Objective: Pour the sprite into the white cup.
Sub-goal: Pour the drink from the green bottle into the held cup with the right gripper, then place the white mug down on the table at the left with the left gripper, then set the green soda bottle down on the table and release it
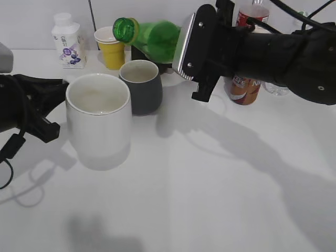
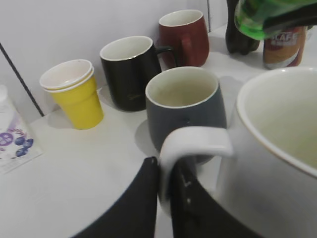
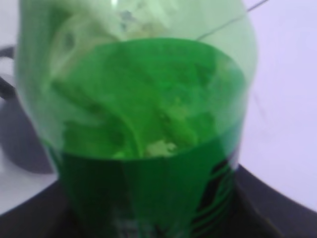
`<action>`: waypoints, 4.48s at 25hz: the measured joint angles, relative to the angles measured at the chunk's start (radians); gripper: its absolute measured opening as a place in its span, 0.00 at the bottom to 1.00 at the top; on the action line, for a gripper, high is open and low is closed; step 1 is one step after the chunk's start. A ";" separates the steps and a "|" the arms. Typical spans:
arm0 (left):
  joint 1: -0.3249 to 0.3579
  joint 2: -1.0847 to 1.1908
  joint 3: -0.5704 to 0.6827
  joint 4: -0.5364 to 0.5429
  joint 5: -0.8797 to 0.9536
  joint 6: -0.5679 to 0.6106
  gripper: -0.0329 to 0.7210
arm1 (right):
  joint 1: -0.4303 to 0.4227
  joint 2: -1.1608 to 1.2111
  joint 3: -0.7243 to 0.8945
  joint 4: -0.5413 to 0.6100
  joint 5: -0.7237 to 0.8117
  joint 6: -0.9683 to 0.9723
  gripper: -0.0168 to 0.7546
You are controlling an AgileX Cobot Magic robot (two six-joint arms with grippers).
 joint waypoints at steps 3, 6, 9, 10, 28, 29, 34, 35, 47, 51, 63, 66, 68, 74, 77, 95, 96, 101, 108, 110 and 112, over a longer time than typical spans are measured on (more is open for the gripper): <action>-0.016 0.000 0.000 -0.004 0.000 -0.019 0.10 | 0.002 0.000 0.000 0.080 -0.001 -0.132 0.56; -0.036 -0.001 0.000 -0.005 0.000 -0.022 0.10 | 0.003 0.000 0.000 0.095 -0.007 -0.239 0.56; -0.054 -0.001 0.000 -0.005 0.000 -0.022 0.10 | 0.003 0.000 0.000 0.102 -0.022 -0.340 0.56; -0.059 -0.001 0.000 -0.005 0.000 -0.022 0.10 | 0.003 0.000 0.000 0.110 -0.033 -0.361 0.56; -0.084 -0.001 0.000 -0.006 0.000 -0.037 0.10 | 0.009 0.000 0.000 0.148 -0.174 -0.744 0.56; -0.084 -0.001 0.000 -0.006 0.000 -0.037 0.10 | 0.009 0.001 0.000 0.155 -0.176 -0.768 0.56; -0.084 -0.001 0.000 -0.006 0.001 -0.037 0.10 | 0.009 0.005 0.000 0.169 -0.183 -0.816 0.56; -0.084 -0.001 0.000 -0.006 0.002 -0.037 0.10 | 0.009 0.006 0.000 0.170 -0.187 -0.818 0.56; -0.084 -0.001 0.000 -0.006 0.004 -0.037 0.10 | 0.009 0.006 0.000 0.180 -0.190 -0.815 0.56; -0.084 -0.001 0.000 -0.005 0.005 -0.037 0.10 | 0.009 0.006 0.007 0.181 -0.188 -0.747 0.56; -0.084 -0.001 0.000 -0.020 0.006 -0.037 0.10 | 0.009 0.006 0.033 0.108 -0.078 0.230 0.56; -0.084 -0.001 0.000 -0.077 0.006 -0.037 0.10 | 0.009 0.006 0.033 0.044 -0.078 0.609 0.56; -0.084 -0.001 0.001 -0.168 0.006 -0.023 0.10 | 0.009 0.006 0.033 0.003 -0.078 0.815 0.56; -0.049 0.077 0.001 -0.441 -0.162 0.152 0.10 | 0.009 0.006 0.033 -0.047 -0.078 0.973 0.56; 0.001 0.171 0.001 -0.488 -0.320 0.170 0.10 | 0.009 0.006 0.033 -0.049 -0.069 0.981 0.56; 0.156 0.559 -0.002 -0.481 -0.606 0.172 0.10 | 0.009 0.006 0.033 -0.050 -0.030 1.005 0.56; 0.156 0.559 -0.002 -0.478 -0.608 0.172 0.12 | 0.009 0.006 0.033 -0.050 -0.030 1.005 0.56; 0.156 0.559 -0.002 -0.454 -0.608 0.168 0.34 | 0.009 0.006 0.033 -0.050 -0.030 1.007 0.56; 0.156 0.502 0.014 -0.446 -0.606 0.166 0.42 | 0.008 0.006 0.033 -0.039 -0.030 1.007 0.56; 0.156 0.477 0.042 -0.445 -0.612 0.166 0.42 | -0.003 0.006 0.033 0.005 -0.029 1.006 0.56; 0.156 0.451 0.079 -0.445 -0.612 0.166 0.42 | -0.025 0.009 0.033 0.068 -0.033 0.991 0.56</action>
